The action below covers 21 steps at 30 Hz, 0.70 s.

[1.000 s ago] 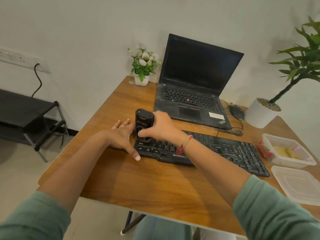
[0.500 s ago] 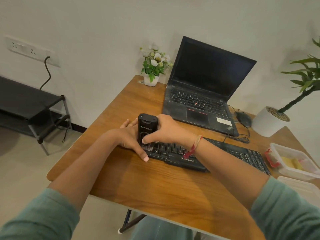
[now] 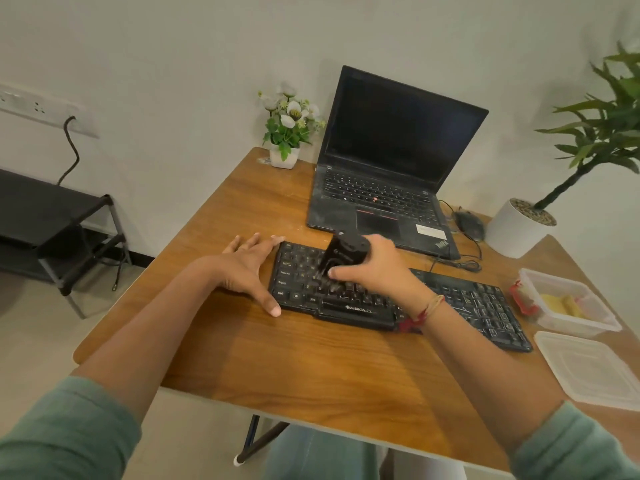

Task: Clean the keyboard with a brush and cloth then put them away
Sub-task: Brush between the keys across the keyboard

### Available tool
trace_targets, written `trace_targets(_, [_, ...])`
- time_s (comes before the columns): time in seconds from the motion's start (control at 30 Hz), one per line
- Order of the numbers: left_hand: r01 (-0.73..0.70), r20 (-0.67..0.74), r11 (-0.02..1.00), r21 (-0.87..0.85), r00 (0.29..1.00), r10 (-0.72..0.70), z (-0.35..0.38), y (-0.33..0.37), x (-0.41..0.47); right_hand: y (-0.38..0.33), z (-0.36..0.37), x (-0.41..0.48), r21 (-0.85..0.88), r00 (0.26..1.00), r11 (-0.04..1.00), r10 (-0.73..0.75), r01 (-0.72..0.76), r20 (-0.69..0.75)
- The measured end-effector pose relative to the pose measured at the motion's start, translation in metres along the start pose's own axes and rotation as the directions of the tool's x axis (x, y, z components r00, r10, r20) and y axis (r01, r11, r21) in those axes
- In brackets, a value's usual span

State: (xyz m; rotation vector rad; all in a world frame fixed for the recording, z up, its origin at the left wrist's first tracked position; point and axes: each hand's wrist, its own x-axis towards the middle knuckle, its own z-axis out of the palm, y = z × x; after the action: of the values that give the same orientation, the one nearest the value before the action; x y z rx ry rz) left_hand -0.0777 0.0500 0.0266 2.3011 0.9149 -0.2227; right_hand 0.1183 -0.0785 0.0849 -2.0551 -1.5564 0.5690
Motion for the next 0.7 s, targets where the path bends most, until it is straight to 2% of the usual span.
trace_targets(0.07, [0.004,0.005,1.000,0.009,1.000,-0.004,0.001,0.000,0.002,0.014,-0.010,0.002,0.036,0.989,0.997,0.073,-0.069,-0.127])
trace_targets(0.1, [0.000,0.003,1.000,0.020,1.000,0.000,0.002,-0.002,0.004,0.019,-0.011,0.002,0.067,0.984,0.993,0.103,-0.094,-0.147])
trace_targets(0.27, [-0.024,0.016,0.999,0.032,1.000,0.024,0.002,-0.002,0.007,0.023,-0.004,-0.007,0.198,0.978,0.969,0.174,-0.149,-0.111])
trace_targets(0.33, [-0.024,0.010,0.999,0.033,1.000,0.023,0.002,-0.002,0.007,0.021,0.002,-0.012,0.176,0.987,0.976,0.144,-0.131,-0.063])
trace_targets(0.43, [-0.009,0.005,0.999,0.034,1.000,0.009,0.003,-0.002,0.007,0.017,0.008,-0.019,0.230,0.995,0.968,0.104,-0.100,-0.007])
trace_targets(0.5, [-0.010,0.005,0.999,0.037,1.000,0.010,0.003,-0.002,0.008,0.018,0.001,-0.016,0.119,0.996,0.990,0.079,-0.073,-0.046])
trace_targets(0.57, [-0.014,0.003,0.999,0.042,1.000,0.014,0.004,-0.002,0.008,0.021,-0.010,-0.010,-0.004,0.985,0.996,0.088,-0.089,-0.148])
trace_targets(0.63, [-0.018,0.001,0.999,0.040,1.000,0.018,0.004,-0.003,0.008,0.025,-0.015,-0.005,0.023,0.968,0.991,0.135,-0.133,-0.211])
trace_targets(0.7, [-0.023,-0.002,0.999,0.041,1.000,0.024,0.003,-0.003,0.008,0.026,-0.010,-0.008,0.060,0.976,0.990,0.133,-0.124,-0.175])
